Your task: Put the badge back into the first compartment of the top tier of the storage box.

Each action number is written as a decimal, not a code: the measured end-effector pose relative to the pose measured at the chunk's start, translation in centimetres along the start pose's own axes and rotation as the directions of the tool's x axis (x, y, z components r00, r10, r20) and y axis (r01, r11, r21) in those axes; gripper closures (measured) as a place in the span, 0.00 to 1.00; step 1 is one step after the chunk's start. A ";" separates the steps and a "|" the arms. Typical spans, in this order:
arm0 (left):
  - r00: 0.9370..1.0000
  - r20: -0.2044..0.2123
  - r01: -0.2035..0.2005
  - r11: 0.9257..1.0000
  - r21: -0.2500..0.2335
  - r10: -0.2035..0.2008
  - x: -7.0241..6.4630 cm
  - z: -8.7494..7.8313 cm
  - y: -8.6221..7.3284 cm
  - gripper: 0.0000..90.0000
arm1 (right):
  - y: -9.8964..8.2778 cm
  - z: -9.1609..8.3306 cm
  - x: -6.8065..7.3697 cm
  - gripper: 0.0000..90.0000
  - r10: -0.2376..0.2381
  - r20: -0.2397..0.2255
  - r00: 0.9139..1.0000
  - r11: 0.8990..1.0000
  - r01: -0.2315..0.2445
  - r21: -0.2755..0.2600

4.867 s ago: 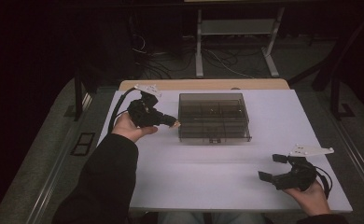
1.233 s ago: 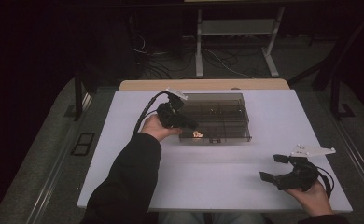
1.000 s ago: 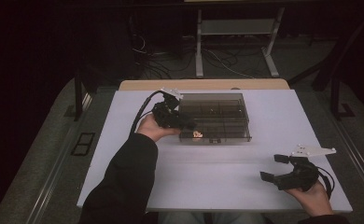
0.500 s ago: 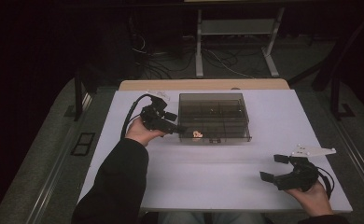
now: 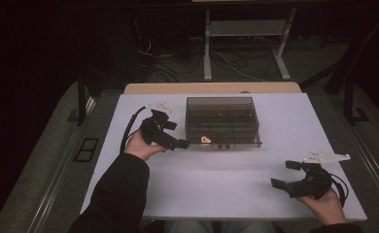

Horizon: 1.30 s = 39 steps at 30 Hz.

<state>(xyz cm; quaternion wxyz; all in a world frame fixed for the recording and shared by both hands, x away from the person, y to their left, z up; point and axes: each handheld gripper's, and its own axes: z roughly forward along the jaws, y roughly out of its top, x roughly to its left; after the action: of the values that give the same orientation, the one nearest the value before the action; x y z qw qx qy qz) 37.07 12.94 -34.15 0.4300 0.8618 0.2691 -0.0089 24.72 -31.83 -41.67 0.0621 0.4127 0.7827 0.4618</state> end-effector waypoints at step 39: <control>0.996 -0.041 0.071 0.988 -0.136 -0.078 -1.6 -0.5 -8.3 0.00 | 0.0 0.1 0.2 0.00 -0.001 -0.001 1.000 1.000 0.001 0.004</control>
<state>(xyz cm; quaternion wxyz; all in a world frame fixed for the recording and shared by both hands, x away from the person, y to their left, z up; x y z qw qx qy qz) 31.68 16.64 -39.52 0.4802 0.8201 0.3109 0.0130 24.70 -31.61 -41.66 0.0612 0.4124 0.7839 0.4602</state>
